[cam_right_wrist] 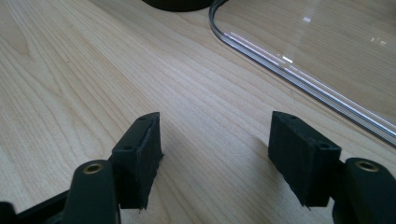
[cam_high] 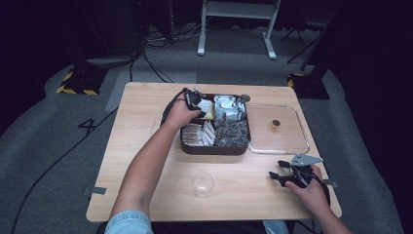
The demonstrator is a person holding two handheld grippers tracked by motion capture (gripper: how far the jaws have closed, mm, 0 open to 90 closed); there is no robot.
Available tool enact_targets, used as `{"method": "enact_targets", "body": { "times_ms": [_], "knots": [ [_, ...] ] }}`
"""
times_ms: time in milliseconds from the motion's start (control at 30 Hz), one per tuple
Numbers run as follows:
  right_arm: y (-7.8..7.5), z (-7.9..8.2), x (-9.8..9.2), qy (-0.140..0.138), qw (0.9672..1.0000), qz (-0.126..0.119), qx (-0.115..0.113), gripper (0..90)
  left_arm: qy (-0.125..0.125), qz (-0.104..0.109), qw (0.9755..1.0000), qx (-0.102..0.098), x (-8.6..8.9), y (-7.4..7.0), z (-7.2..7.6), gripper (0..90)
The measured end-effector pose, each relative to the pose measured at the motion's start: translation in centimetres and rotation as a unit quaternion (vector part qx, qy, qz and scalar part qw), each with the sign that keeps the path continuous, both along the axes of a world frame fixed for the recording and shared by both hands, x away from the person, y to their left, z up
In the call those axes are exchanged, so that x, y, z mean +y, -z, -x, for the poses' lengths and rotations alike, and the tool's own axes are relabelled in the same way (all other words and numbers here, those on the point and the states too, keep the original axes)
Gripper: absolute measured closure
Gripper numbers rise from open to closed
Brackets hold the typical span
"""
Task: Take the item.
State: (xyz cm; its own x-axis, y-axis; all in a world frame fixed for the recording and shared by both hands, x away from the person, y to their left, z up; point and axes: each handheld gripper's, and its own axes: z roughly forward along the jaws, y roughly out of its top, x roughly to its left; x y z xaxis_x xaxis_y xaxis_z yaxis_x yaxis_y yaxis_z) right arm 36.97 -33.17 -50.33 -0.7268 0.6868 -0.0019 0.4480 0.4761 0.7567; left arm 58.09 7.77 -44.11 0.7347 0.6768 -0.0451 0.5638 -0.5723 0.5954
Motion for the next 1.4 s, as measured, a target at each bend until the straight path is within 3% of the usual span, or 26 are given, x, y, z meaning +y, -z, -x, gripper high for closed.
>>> {"method": "enact_targets", "body": {
  "times_ms": [200, 300, 500, 633, 1100, 1400],
  "knots": [
    [0.0, 0.0, 0.0, 0.000, 1.0000, 0.000, 0.000, 34.9, 0.000, 0.003, 0.9998, 0.019, 0.0, 0.5, -0.3, 72.0],
    [0.0, 0.0, 0.0, 0.000, 1.0000, 0.000, 0.000, 34.9, 0.012, -0.006, 0.9996, 0.026, -0.1, 0.8, -0.4, 76.5],
    [0.0, 0.0, 0.0, 0.000, 1.0000, 0.000, 0.000, 34.9, 0.020, -0.019, 0.9992, 0.027, -0.3, 1.0, -0.3, 89.4],
    [0.0, 0.0, 0.0, 0.000, 1.0000, 0.000, 0.000, 34.9, 0.029, -0.015, 0.9991, 0.026, -0.3, 0.6, -0.2, 90.0],
    [0.0, 0.0, 0.0, 0.000, 1.0000, 0.000, 0.000, 34.9, 0.047, 0.004, 0.9988, -0.012, 0.0, -2.7, 0.9, 90.0],
    [0.0, 0.0, 0.0, 0.000, 1.0000, 0.000, 0.000, 34.9, 0.059, 0.025, 0.9975, -0.029, 0.2, -5.3, 2.5, 90.0]
  ]
}}
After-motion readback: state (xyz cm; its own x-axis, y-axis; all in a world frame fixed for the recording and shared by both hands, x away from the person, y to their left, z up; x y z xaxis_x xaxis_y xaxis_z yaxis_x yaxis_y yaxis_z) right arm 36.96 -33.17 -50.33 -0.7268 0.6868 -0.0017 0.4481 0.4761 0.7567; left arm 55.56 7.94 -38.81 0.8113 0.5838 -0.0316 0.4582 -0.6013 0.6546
